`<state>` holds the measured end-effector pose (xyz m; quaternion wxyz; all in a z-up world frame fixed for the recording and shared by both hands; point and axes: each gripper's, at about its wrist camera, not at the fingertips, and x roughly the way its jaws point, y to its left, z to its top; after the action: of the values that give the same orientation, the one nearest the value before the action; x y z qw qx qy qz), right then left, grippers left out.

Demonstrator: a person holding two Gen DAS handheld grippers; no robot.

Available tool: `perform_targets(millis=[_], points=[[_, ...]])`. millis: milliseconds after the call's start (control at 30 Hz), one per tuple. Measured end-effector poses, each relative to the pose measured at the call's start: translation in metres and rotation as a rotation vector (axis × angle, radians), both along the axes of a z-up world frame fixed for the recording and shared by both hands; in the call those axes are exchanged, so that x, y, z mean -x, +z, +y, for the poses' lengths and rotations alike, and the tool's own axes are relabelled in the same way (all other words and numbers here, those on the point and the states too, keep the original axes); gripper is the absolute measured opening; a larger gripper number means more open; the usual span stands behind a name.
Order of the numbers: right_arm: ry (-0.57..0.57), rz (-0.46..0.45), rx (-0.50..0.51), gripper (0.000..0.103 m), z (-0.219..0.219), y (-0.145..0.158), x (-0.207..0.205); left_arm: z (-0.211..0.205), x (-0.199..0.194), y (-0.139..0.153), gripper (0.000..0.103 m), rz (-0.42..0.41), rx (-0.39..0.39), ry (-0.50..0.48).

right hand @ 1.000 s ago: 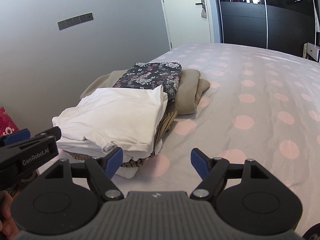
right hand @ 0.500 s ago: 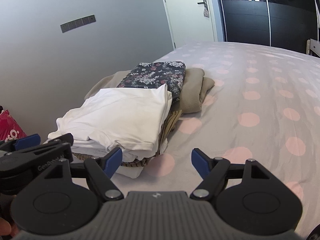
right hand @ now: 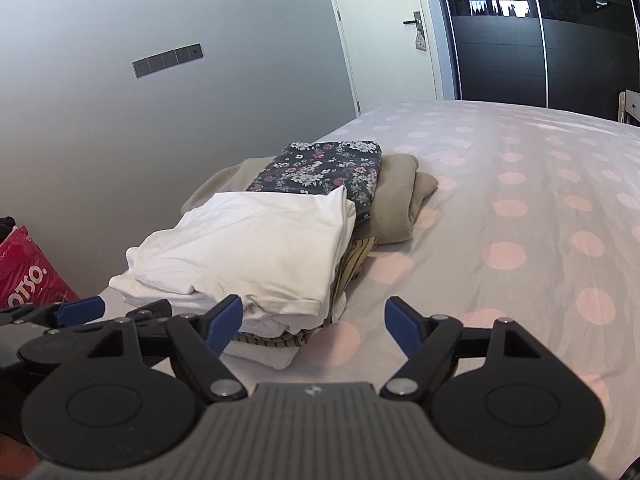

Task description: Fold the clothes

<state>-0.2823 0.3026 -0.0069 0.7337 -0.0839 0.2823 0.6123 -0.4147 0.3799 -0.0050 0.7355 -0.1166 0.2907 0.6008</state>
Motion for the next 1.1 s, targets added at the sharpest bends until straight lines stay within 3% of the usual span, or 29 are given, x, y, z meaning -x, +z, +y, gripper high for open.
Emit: perform_targets(millis=[1100], points=[[0.006,-0.033,0.020,0.081,0.006,-0.005,0.013,0.001,0.010,0.002,0.061,-0.022,0.013,0.022]])
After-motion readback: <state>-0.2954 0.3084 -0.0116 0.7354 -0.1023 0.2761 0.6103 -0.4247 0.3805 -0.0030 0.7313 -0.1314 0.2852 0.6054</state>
